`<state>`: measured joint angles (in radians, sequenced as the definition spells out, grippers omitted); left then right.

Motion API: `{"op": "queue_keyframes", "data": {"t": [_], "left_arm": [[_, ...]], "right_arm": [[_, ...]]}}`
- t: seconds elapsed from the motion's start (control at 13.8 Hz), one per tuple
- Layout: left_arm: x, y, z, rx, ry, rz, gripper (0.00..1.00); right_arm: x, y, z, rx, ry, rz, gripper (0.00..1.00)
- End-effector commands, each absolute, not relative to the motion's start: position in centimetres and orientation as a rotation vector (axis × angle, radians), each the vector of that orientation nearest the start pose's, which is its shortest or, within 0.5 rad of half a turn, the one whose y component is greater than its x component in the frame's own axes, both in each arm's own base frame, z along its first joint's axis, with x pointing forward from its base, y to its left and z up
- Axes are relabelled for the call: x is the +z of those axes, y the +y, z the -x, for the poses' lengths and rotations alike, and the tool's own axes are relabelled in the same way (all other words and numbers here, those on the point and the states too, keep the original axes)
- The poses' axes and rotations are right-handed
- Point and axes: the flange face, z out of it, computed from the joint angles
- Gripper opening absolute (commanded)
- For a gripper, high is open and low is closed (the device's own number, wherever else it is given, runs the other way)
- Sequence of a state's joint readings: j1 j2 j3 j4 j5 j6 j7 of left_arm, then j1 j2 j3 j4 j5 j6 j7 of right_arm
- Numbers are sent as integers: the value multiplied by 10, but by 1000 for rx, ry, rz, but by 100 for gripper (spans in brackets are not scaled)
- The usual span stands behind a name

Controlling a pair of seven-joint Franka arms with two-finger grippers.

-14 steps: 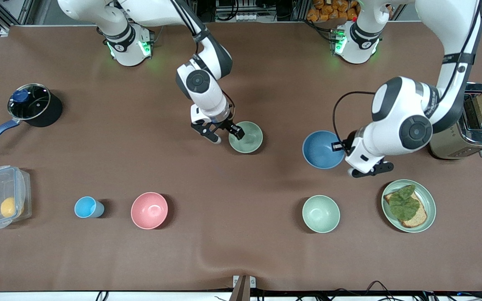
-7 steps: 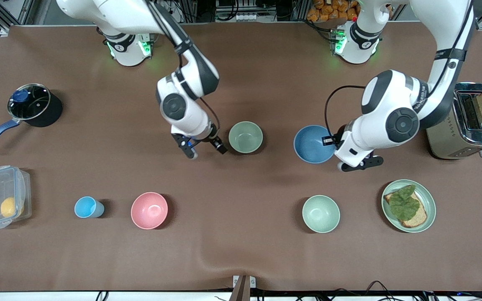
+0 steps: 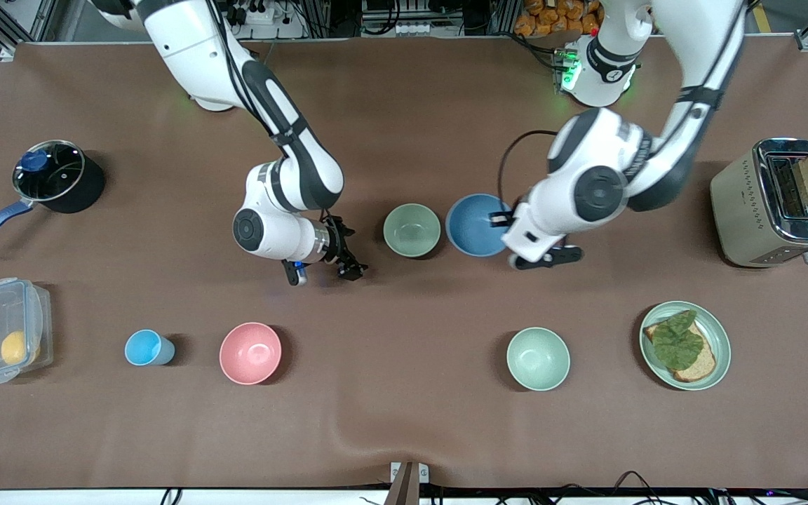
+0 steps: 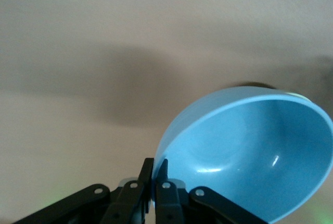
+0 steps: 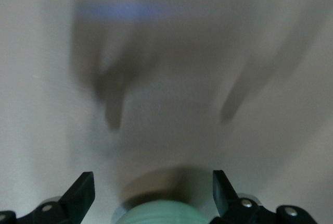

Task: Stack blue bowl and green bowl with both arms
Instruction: 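Carry the blue bowl over the green bowl with the left gripper and lower it, then open the left gripper on the blue bowl while the right gripper releases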

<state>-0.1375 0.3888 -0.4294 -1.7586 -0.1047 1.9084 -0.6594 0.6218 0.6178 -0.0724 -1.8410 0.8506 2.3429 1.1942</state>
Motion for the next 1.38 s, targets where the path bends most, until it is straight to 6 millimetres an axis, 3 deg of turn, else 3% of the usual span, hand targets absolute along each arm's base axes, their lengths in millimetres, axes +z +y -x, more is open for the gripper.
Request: {"op": "queue_keyframes", "data": {"t": [0.0,0.22,0.58,1.3], "left_arm": [[326,-365,-518,524,-293,3195,0],[315,-400,-505,476,-330,3218,0],[278,-434,-486,534,-326,3196,0],[245,-451,-483,530,-332,3212,0]], "right_arm": [[184,356,-536,735,1687,2134,100],[179,372,-528,698,1696,2107,100],[168,376,-522,667,1703,2121,100],[166,381,-519,664,1696,2131,100]]}}
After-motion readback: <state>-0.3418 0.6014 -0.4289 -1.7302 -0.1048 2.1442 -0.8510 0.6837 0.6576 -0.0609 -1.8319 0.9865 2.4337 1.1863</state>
